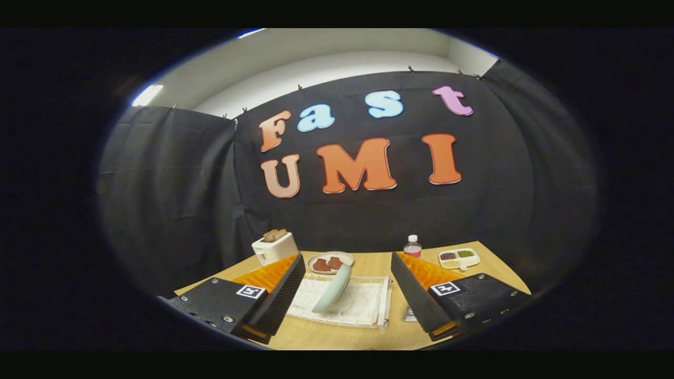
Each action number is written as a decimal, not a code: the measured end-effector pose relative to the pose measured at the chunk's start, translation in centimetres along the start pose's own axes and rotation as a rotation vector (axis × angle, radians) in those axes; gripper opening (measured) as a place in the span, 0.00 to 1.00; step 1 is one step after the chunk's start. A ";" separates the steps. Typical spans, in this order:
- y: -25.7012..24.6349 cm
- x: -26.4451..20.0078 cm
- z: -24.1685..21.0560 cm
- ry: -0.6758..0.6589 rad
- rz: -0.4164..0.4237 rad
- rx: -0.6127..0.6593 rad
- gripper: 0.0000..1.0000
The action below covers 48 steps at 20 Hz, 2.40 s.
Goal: Take the plate from the dish rack, then take the spoon from the basket and place it into the plate.
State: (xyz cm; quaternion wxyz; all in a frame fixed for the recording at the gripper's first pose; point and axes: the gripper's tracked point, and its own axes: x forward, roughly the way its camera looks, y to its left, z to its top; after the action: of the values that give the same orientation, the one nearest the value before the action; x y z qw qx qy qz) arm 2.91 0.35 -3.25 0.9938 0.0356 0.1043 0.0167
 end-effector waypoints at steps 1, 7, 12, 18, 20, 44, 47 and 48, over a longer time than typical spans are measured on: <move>-0.1 0.8 -0.7 0.040 0.000 0.001 0.98; 0.4 5.1 -3.7 0.264 0.012 0.006 0.97; 2.8 8.4 -6.4 0.462 0.083 0.056 0.97; 3.2 12.0 -10.7 0.736 0.069 0.125 0.88; 2.6 12.8 -12.8 0.825 0.047 0.107 0.87; -1.4 16.1 -11.9 0.829 -0.293 -0.138 0.23; -2.1 14.4 -10.2 0.794 -0.267 -0.119 0.23; -2.3 13.6 -9.9 0.780 -0.254 -0.119 0.23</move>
State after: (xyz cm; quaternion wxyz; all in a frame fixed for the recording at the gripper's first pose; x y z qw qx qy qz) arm 14.18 -0.72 -15.92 0.8742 -0.0443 0.4755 -0.0877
